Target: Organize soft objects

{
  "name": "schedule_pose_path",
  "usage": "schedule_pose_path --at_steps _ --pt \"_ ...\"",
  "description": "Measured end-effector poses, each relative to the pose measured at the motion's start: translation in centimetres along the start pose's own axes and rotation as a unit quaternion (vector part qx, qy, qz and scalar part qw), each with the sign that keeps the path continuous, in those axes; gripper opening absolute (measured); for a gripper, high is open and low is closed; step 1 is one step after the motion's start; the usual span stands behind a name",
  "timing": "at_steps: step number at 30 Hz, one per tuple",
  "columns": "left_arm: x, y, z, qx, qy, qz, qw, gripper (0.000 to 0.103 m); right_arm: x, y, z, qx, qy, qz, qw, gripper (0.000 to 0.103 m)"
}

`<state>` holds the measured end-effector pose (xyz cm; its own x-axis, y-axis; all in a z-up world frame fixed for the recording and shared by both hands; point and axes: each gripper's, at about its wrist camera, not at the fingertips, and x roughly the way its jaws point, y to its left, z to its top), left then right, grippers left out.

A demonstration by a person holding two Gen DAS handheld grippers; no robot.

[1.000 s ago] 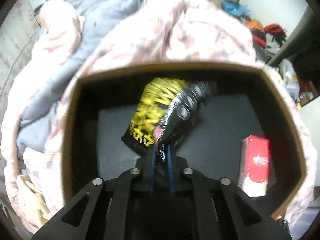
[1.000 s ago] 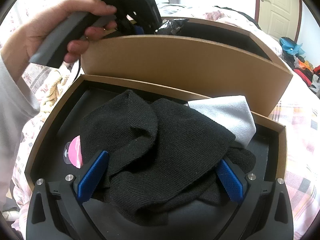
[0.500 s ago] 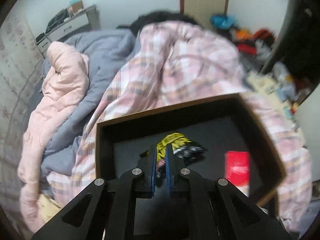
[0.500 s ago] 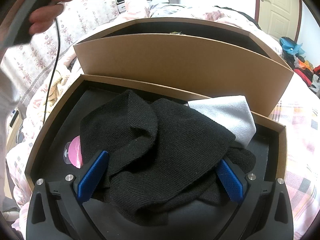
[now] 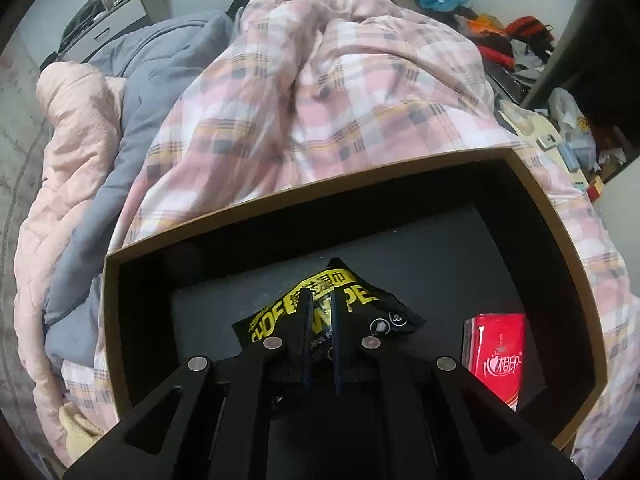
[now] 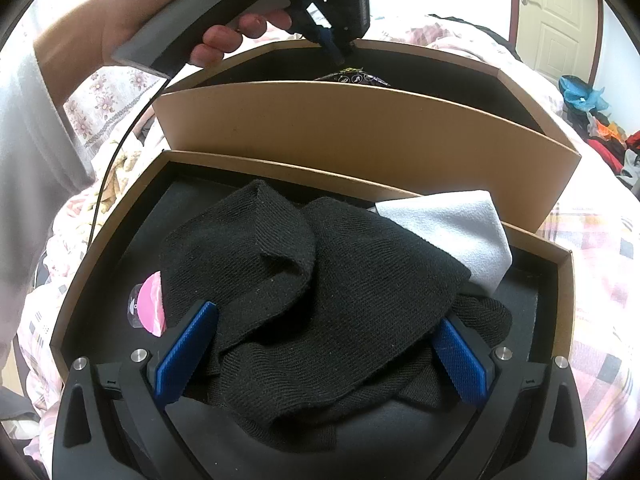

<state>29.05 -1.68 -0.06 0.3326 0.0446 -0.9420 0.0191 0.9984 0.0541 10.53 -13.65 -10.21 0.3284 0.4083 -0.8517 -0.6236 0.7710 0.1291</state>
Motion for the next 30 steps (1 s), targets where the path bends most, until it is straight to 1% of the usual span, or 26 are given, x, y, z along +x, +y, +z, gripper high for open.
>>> schedule_pose_path --at_steps 2,4,5,6,7,8,9,10,11,12,14,16,18,19,20,21,22,23,24,25,27,30 --pt "-0.4 -0.5 0.1 0.023 -0.017 -0.027 0.9992 0.003 0.0 0.0 0.0 0.000 0.000 0.000 1.000 0.103" --pt "-1.1 -1.0 0.0 0.049 -0.053 -0.045 0.9963 0.006 0.0 0.1 0.0 0.000 0.000 0.000 1.000 0.103" --pt "-1.5 -1.1 -0.1 0.052 -0.071 -0.050 0.9949 0.023 0.0 0.1 0.0 0.000 0.000 0.000 1.000 0.103" --pt "-1.6 -1.2 -0.1 0.052 -0.084 -0.057 0.9935 0.078 0.0 0.1 0.0 0.000 0.000 0.000 1.000 0.103" --pt "-1.5 -1.2 -0.1 0.049 -0.083 -0.060 0.9935 0.103 0.0 0.1 0.0 0.000 0.000 0.000 1.000 0.103" --pt "-1.4 -1.1 -0.1 0.045 -0.087 -0.071 0.9927 0.103 0.0 0.1 0.0 0.000 0.000 0.000 1.000 0.103" --pt "-1.0 -1.1 -0.1 0.046 -0.082 -0.080 0.9923 0.103 0.0 0.1 0.0 0.000 0.000 0.000 1.000 0.103" --pt "-0.4 -1.1 -0.1 0.051 -0.071 -0.078 0.9931 0.103 0.0 0.1 0.0 0.000 0.000 0.000 1.000 0.103" --pt "0.5 -1.1 0.0 0.052 -0.054 -0.058 0.9955 0.103 0.0 0.1 0.0 0.000 0.000 0.000 1.000 0.103" --pt "0.9 -1.2 0.0 0.053 -0.037 -0.049 0.9967 0.103 0.0 0.1 0.0 0.000 0.000 0.000 1.000 0.103" --pt "2.9 -1.6 -0.1 0.074 0.007 -0.039 0.9965 0.103 0.0 0.0 0.0 0.000 0.000 0.001 1.000 0.103" --pt "4.8 -2.1 -0.6 0.095 0.028 -0.023 0.9948 0.103 0.0 0.0 0.0 0.000 0.000 0.000 1.000 0.103" --pt "6.5 -2.6 -1.1 0.109 0.049 -0.016 0.9928 0.103 0.0 0.0 0.0 0.000 0.000 0.001 1.000 0.103" --pt "7.8 -2.9 -1.4 0.121 0.062 0.000 0.9907 0.103 0.0 0.0 0.0 0.001 0.000 0.001 1.000 0.103" --pt "9.1 -3.2 -1.7 0.133 0.075 0.028 0.9879 0.103 0.0 0.0 0.0 0.001 0.000 0.001 1.000 0.103" --pt "10.0 -3.2 -1.9 0.133 0.087 0.039 0.9866 0.103 -0.1 0.0 0.0 0.000 -0.001 0.001 1.000 0.103" --pt "10.6 -2.9 -1.8 0.118 0.091 0.030 0.9884 0.103 -0.1 0.0 0.0 0.000 -0.001 0.001 1.000 0.103" --pt "10.9 -2.6 -1.8 0.109 0.091 0.027 0.9895 0.099 -0.1 0.0 0.0 0.000 -0.002 0.001 1.000 0.103" --pt "11.0 -2.3 -1.7 0.102 0.087 0.029 0.9906 0.083 -0.1 0.0 0.0 0.000 -0.001 0.001 1.000 0.103" --pt "10.9 -1.8 -1.5 0.090 0.074 0.035 0.9926 0.072 -0.1 0.0 0.0 0.001 -0.001 0.001 1.000 0.103" --pt "10.8 -1.2 -1.4 0.072 0.058 0.031 0.9953 0.067 -0.1 0.0 0.0 0.001 -0.002 0.002 1.000 0.103" --pt "11.2 -0.8 -1.8 0.071 0.046 0.023 0.9961 0.061 -0.1 0.0 0.0 0.000 -0.002 0.001 1.000 0.103"
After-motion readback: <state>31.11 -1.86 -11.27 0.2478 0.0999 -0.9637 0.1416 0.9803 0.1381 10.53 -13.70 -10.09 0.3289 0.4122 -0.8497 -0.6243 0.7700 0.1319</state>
